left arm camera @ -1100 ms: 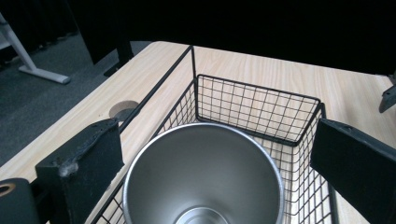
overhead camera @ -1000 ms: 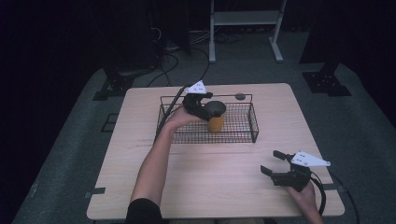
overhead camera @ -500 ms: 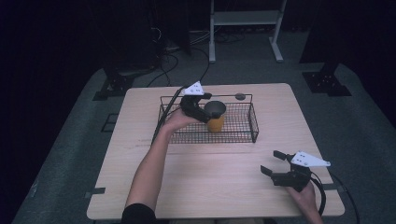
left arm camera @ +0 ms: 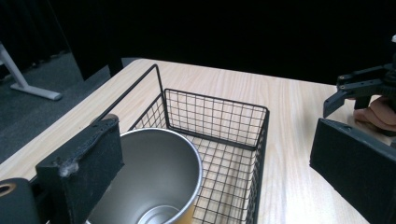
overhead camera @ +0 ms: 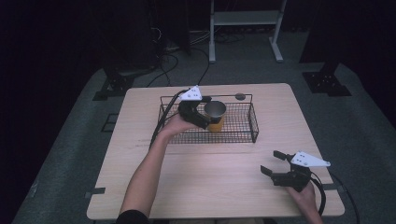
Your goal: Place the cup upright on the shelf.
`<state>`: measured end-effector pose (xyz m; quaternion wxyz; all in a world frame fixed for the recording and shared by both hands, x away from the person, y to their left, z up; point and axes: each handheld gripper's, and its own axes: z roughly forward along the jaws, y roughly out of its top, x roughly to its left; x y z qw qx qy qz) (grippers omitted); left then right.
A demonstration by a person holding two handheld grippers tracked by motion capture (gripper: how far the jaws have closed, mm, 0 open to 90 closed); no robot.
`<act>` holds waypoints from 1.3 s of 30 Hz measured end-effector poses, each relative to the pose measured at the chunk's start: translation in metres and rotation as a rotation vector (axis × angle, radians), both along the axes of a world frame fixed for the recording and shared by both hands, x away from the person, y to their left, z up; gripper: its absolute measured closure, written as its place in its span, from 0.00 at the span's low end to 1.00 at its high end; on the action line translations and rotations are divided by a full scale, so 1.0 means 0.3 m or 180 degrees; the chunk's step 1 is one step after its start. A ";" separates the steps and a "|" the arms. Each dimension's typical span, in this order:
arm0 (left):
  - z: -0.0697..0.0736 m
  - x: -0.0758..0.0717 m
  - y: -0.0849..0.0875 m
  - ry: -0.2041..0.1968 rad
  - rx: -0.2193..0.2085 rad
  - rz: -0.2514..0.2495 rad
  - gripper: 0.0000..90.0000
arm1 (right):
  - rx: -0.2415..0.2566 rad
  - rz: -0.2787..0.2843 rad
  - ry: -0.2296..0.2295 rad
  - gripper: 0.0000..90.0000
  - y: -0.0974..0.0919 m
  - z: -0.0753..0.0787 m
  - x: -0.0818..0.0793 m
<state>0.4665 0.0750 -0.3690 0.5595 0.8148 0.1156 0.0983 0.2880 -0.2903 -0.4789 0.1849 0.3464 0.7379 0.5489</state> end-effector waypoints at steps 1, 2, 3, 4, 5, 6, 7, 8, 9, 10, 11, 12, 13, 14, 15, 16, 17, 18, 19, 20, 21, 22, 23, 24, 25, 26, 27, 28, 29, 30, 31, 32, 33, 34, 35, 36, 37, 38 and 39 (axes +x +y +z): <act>0.000 0.000 0.000 0.0000 0.0000 0.0000 0.02 | 0.0000 0.0000 0.0000 0.15 0.000 0.000 0.000; -0.001 -0.011 0.004 -0.0009 -0.0011 0.0003 0.02 | -0.0002 0.0001 0.0001 0.15 0.000 0.000 0.000; -0.001 -0.016 0.006 -0.0011 -0.0015 0.0002 0.02 | -0.0004 0.0001 0.0000 0.15 0.000 0.000 0.000; -0.002 -0.022 0.009 -0.0014 -0.0019 -0.0001 0.02 | -0.0006 0.0001 0.0001 0.15 0.001 0.000 0.000; -0.003 -0.028 0.011 -0.0005 -0.0017 -0.0001 0.02 | -0.0007 0.0002 0.0000 0.15 0.001 0.000 -0.001; -0.003 -0.028 0.011 -0.0005 -0.0017 -0.0001 0.02 | -0.0007 0.0002 0.0000 0.15 0.001 0.000 -0.001; -0.004 -0.034 0.013 -0.0007 -0.0021 0.0002 0.02 | -0.0007 0.0002 0.0002 0.15 0.001 0.000 -0.001; -0.006 -0.048 0.018 -0.0016 -0.0030 -0.0007 0.02 | -0.0011 0.0003 0.0001 0.15 0.002 0.000 -0.001; -0.006 -0.048 0.018 -0.0016 -0.0030 -0.0007 0.02 | -0.0011 0.0003 0.0001 0.15 0.002 0.000 -0.001; -0.008 -0.059 0.022 -0.0019 -0.0060 -0.0011 0.02 | -0.0013 0.0002 0.0004 0.15 0.002 0.000 -0.001; -0.009 -0.064 0.024 0.0001 -0.0055 -0.0012 0.02 | -0.0014 0.0001 0.0003 0.15 0.002 0.000 -0.001; -0.011 -0.068 0.025 0.0022 -0.0053 -0.0011 0.02 | -0.0016 0.0001 0.0003 0.15 0.002 0.000 -0.001; -0.011 -0.068 0.025 0.0022 -0.0053 -0.0011 0.02 | -0.0016 0.0001 0.0003 0.15 0.002 0.000 -0.001; -0.015 -0.080 0.029 0.0002 -0.0069 -0.0019 0.02 | -0.0018 -0.0001 0.0004 0.15 0.002 0.000 -0.001; -0.015 -0.080 0.029 0.0002 -0.0069 -0.0019 0.02 | -0.0018 -0.0001 0.0004 0.15 0.002 0.000 -0.001; -0.021 -0.091 0.031 0.0018 -0.0090 -0.0027 0.02 | -0.0019 -0.0002 0.0003 0.15 0.002 0.000 -0.001; -0.021 -0.091 0.031 0.0018 -0.0090 -0.0027 0.02 | -0.0019 -0.0002 0.0003 0.15 0.002 0.000 -0.001; -0.025 -0.101 0.032 0.0011 -0.0071 -0.0029 0.02 | -0.0019 -0.0003 0.0005 0.15 0.002 0.000 -0.001; -0.025 -0.101 0.032 0.0011 -0.0071 -0.0029 0.02 | -0.0019 -0.0003 0.0005 0.15 0.002 0.000 -0.001; -0.029 -0.111 0.032 0.0011 -0.0063 -0.0032 0.02 | -0.0021 -0.0004 0.0005 0.15 0.002 0.000 -0.001; -0.029 -0.111 0.032 0.0011 -0.0063 -0.0032 0.02 | -0.0021 -0.0004 0.0005 0.15 0.002 0.000 -0.001; -0.033 -0.120 0.034 0.0010 -0.0053 -0.0032 0.02 | -0.0023 -0.0003 -0.0001 0.15 0.002 0.000 -0.001; -0.036 -0.124 0.036 0.0009 -0.0056 -0.0036 0.02 | -0.0023 -0.0004 -0.0002 0.15 0.002 0.000 -0.001; -0.039 -0.127 0.038 0.0018 -0.0064 -0.0034 0.02 | -0.0026 -0.0005 -0.0002 0.15 0.002 0.000 -0.001; -0.042 -0.130 0.041 0.0028 -0.0069 -0.0031 0.02 | -0.0028 -0.0004 -0.0003 0.15 0.002 0.000 -0.001; -0.045 -0.134 0.043 0.0048 -0.0073 -0.0032 0.02 | -0.0028 -0.0003 -0.0003 0.15 0.002 0.000 -0.001; -0.049 -0.137 0.045 0.0057 -0.0078 -0.0032 0.02 | -0.0027 -0.0004 -0.0003 0.15 0.002 0.000 -0.001; -0.051 -0.142 0.046 0.0048 -0.0070 -0.0026 0.02 | -0.0027 -0.0005 -0.0001 0.15 0.002 0.000 -0.001; -0.051 -0.142 0.046 0.0048 -0.0070 -0.0026 0.02 | -0.0026 -0.0006 -0.0002 0.15 0.003 0.000 -0.001; -0.054 -0.148 0.047 0.0045 -0.0079 -0.0026 0.02 | -0.0028 -0.0006 -0.0003 0.15 0.003 0.000 -0.001; -0.057 -0.157 0.050 0.0026 -0.0062 -0.0029 0.02 | -0.0026 -0.0006 -0.0001 0.15 0.003 0.000 -0.001; -0.060 -0.161 0.051 0.0019 -0.0061 -0.0021 0.02 | -0.0030 -0.0006 -0.0004 0.15 0.003 0.000 -0.001; -0.060 -0.161 0.051 0.0019 -0.0061 -0.0021 0.02 | -0.0030 -0.0006 -0.0004 0.15 0.003 0.000 -0.001; -0.066 -0.166 0.056 0.0057 -0.0079 -0.0012 0.02 | -0.0032 -0.0008 -0.0002 0.15 0.003 0.000 -0.001; -0.066 -0.166 0.056 0.0057 -0.0079 -0.0012 0.02 | -0.0032 -0.0008 -0.0002 0.15 0.003 0.000 -0.001; -0.074 -0.175 0.060 0.0058 -0.0094 -0.0012 0.02 | -0.0029 -0.0007 0.0003 0.15 0.003 0.000 -0.002; -0.079 -0.179 0.061 0.0061 -0.0093 -0.0020 0.02 | -0.0031 -0.0009 0.0003 0.15 0.003 0.000 -0.002; -0.082 -0.184 0.062 0.0060 -0.0084 -0.0019 0.02 | -0.0031 -0.0010 0.0004 0.15 0.003 0.000 -0.002; -0.082 -0.184 0.062 0.0060 -0.0084 -0.0019 0.02 | -0.0031 -0.0010 0.0004 0.15 0.003 0.000 -0.002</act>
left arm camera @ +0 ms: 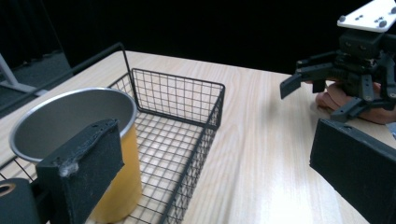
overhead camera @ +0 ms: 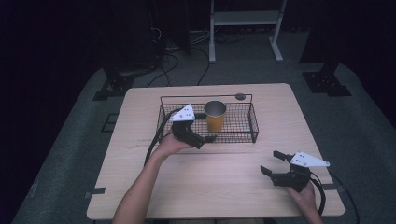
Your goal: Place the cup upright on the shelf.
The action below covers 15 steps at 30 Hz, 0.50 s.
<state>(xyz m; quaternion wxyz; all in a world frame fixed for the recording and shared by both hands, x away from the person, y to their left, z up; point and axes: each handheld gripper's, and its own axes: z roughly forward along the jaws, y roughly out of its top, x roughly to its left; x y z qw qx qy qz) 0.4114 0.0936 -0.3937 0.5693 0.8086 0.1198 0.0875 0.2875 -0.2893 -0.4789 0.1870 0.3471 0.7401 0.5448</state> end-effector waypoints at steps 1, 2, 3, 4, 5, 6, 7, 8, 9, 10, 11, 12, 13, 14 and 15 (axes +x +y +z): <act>-0.006 -0.008 0.003 0.0003 0.0000 -0.0006 0.02 | -0.0003 0.0001 -0.0001 0.15 0.000 0.000 0.000; -0.006 -0.008 0.003 0.0003 0.0000 -0.0006 0.02 | -0.0003 0.0001 -0.0001 0.15 0.000 0.000 0.000; -0.011 -0.016 0.007 0.0007 -0.0016 0.0004 0.02 | -0.0005 0.0001 -0.0002 0.15 0.000 0.000 0.000; -0.011 -0.016 0.007 0.0007 -0.0016 0.0004 0.02 | -0.0005 0.0001 -0.0002 0.15 0.000 0.000 0.000; -0.015 -0.022 0.011 0.0011 -0.0024 0.0007 0.02 | -0.0008 0.0000 -0.0002 0.15 0.000 0.000 0.000; -0.015 -0.022 0.011 0.0011 -0.0024 0.0007 0.02 | -0.0008 0.0000 -0.0002 0.15 0.000 0.000 0.000; -0.022 -0.029 0.015 0.0018 -0.0026 0.0010 0.02 | -0.0009 -0.0001 -0.0002 0.15 0.001 0.000 0.000; -0.022 -0.029 0.015 0.0018 -0.0026 0.0010 0.02 | -0.0009 -0.0001 -0.0002 0.15 0.001 0.000 0.000; -0.032 -0.035 0.020 0.0049 -0.0026 0.0012 0.02 | -0.0005 -0.0001 -0.0001 0.15 0.000 0.000 0.000; -0.032 -0.035 0.020 0.0049 -0.0026 0.0012 0.02 | -0.0005 -0.0001 -0.0001 0.15 0.000 0.000 0.000; -0.040 -0.042 0.024 0.0048 -0.0034 0.0015 0.02 | -0.0007 -0.0002 -0.0001 0.15 0.000 0.000 0.000; -0.040 -0.042 0.024 0.0048 -0.0034 0.0015 0.02 | -0.0007 -0.0002 -0.0001 0.15 0.000 0.000 0.000; -0.045 -0.048 0.028 0.0054 -0.0054 0.0024 0.02 | -0.0009 -0.0002 -0.0003 0.15 0.001 -0.001 0.000; -0.047 -0.051 0.029 0.0052 -0.0068 0.0018 0.02 | -0.0009 -0.0003 -0.0001 0.15 0.001 -0.001 0.000; -0.048 -0.055 0.031 0.0055 -0.0067 0.0018 0.02 | -0.0010 -0.0005 -0.0002 0.15 0.000 -0.001 0.000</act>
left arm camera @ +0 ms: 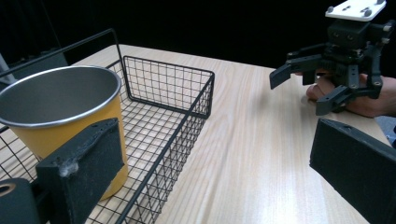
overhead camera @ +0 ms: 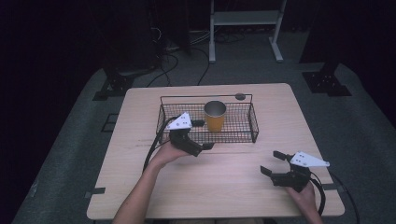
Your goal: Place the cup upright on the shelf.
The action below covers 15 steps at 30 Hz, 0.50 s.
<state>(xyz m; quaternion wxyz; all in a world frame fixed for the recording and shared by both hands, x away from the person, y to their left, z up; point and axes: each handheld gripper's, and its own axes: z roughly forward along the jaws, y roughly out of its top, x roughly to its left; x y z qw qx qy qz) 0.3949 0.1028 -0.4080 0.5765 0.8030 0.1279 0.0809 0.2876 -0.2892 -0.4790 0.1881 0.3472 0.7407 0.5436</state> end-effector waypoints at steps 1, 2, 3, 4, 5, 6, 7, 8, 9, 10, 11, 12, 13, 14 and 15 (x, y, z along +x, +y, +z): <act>0.000 -0.002 0.000 0.0002 0.0018 -0.0008 0.02 | 0.0001 -0.0001 0.0001 0.15 0.000 0.000 0.000; 0.001 -0.004 0.000 0.0008 0.0030 -0.0014 0.02 | 0.0000 -0.0001 0.0003 0.15 0.000 0.000 0.000; 0.001 -0.004 0.000 0.0008 0.0030 -0.0014 0.02 | 0.0000 -0.0001 0.0003 0.15 0.000 0.000 0.000; 0.003 -0.010 -0.001 0.0007 0.0048 -0.0028 0.02 | -0.0002 -0.0004 0.0001 0.15 0.000 0.000 0.000; 0.003 -0.010 -0.001 0.0007 0.0048 -0.0028 0.02 | -0.0002 -0.0004 0.0001 0.15 0.000 0.000 0.000; 0.005 -0.017 -0.001 -0.0011 0.0021 -0.0029 0.02 | -0.0002 -0.0006 0.0002 0.15 0.000 0.000 0.000; 0.005 -0.017 -0.001 -0.0011 0.0021 -0.0029 0.02 | -0.0002 -0.0006 0.0002 0.15 0.000 0.000 0.000; 0.005 -0.022 0.000 -0.0011 0.0014 -0.0042 0.02 | -0.0002 -0.0005 0.0000 0.15 0.000 0.000 0.000; 0.003 -0.026 0.000 -0.0007 0.0011 -0.0042 0.02 | -0.0002 -0.0005 0.0003 0.15 0.000 0.000 0.000; 0.001 -0.029 0.000 -0.0005 0.0016 -0.0043 0.02 | -0.0001 -0.0004 0.0003 0.15 0.000 0.000 0.000; 0.001 -0.029 0.000 -0.0005 0.0016 -0.0043 0.02 | -0.0001 -0.0004 0.0003 0.15 0.000 0.000 0.000; -0.004 -0.034 0.000 0.0005 0.0015 -0.0053 0.02 | 0.0000 -0.0003 0.0002 0.15 -0.001 0.000 0.000; -0.007 -0.037 0.000 0.0004 0.0019 -0.0052 0.02 | -0.0001 -0.0004 0.0001 0.15 -0.001 0.000 0.000; -0.010 -0.040 0.000 0.0006 0.0025 -0.0055 0.02 | -0.0002 -0.0003 -0.0003 0.15 0.000 0.000 0.001; -0.010 -0.040 0.000 0.0006 0.0025 -0.0055 0.02 | -0.0002 -0.0003 -0.0002 0.15 0.000 0.000 0.000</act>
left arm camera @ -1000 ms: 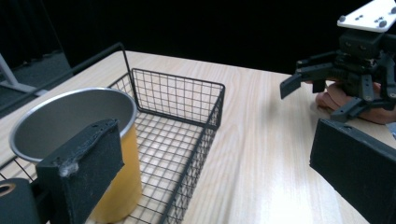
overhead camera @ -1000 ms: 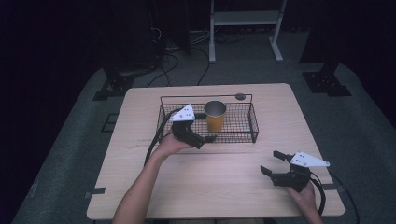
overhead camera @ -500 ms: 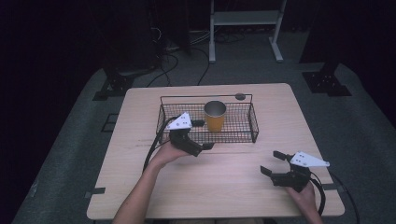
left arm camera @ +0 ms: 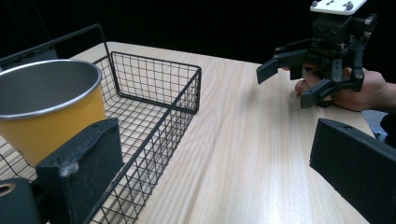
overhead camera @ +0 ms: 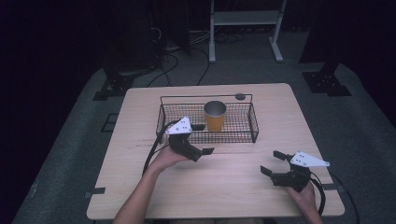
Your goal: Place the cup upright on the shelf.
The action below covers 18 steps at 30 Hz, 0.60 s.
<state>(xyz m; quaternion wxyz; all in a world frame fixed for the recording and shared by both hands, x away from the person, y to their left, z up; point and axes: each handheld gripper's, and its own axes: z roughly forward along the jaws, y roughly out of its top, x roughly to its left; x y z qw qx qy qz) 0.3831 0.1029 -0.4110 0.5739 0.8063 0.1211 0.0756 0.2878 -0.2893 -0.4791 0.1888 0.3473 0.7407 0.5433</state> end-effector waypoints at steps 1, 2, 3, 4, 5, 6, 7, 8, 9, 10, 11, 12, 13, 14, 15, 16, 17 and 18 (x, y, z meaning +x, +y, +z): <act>-0.006 -0.004 0.001 0.0008 -0.0008 -0.0006 0.02 | 0.0001 -0.0001 0.0002 0.15 0.000 0.000 0.000; -0.007 -0.005 0.001 0.0029 0.0002 -0.0010 0.02 | 0.0000 -0.0002 0.0003 0.15 0.000 0.000 0.000; -0.008 -0.006 0.001 0.0044 0.0007 -0.0014 0.02 | 0.0001 -0.0005 0.0006 0.15 0.000 0.000 0.000; -0.008 -0.006 0.001 0.0044 0.0007 -0.0014 0.02 | 0.0001 -0.0005 0.0006 0.15 0.000 0.000 0.000; -0.011 -0.011 0.002 0.0021 -0.0003 -0.0014 0.02 | 0.0001 -0.0005 0.0007 0.15 0.000 0.000 -0.001; -0.011 -0.011 0.002 0.0021 -0.0003 -0.0014 0.02 | 0.0001 -0.0005 0.0007 0.15 0.000 0.000 -0.001; -0.015 -0.017 0.002 0.0029 0.0000 -0.0025 0.02 | -0.0001 -0.0005 0.0008 0.15 0.000 0.000 -0.001; -0.015 -0.017 0.002 0.0029 0.0000 -0.0025 0.02 | -0.0001 -0.0005 0.0008 0.15 0.000 0.000 -0.001; -0.021 -0.023 0.003 0.0034 -0.0003 -0.0024 0.02 | -0.0002 -0.0005 0.0008 0.15 0.000 0.000 -0.001; -0.021 -0.023 0.003 0.0034 -0.0003 -0.0024 0.02 | -0.0002 -0.0005 0.0008 0.15 0.000 0.000 -0.001; -0.023 -0.026 0.004 0.0039 -0.0001 -0.0026 0.02 | -0.0002 -0.0004 0.0006 0.15 0.000 0.000 -0.001; -0.025 -0.029 0.004 0.0043 -0.0010 -0.0024 0.02 | -0.0002 -0.0004 0.0006 0.15 0.000 0.000 -0.001; -0.028 -0.033 0.006 0.0044 -0.0015 -0.0022 0.02 | -0.0006 -0.0003 0.0004 0.15 0.001 0.000 -0.001; -0.032 -0.039 0.007 0.0060 -0.0018 -0.0027 0.02 | -0.0007 -0.0004 0.0003 0.15 0.001 0.000 -0.001; -0.034 -0.043 0.008 0.0046 -0.0016 -0.0026 0.02 | -0.0006 -0.0004 0.0005 0.15 0.001 0.000 -0.001; -0.034 -0.043 0.008 0.0046 -0.0016 -0.0026 0.02 | -0.0006 -0.0004 0.0005 0.15 0.001 0.000 -0.001; -0.038 -0.051 0.009 0.0061 -0.0015 -0.0027 0.02 | -0.0004 -0.0006 0.0010 0.15 0.001 0.000 -0.001; -0.038 -0.051 0.009 0.0061 -0.0015 -0.0027 0.02 | -0.0005 -0.0005 0.0006 0.15 0.001 0.000 -0.001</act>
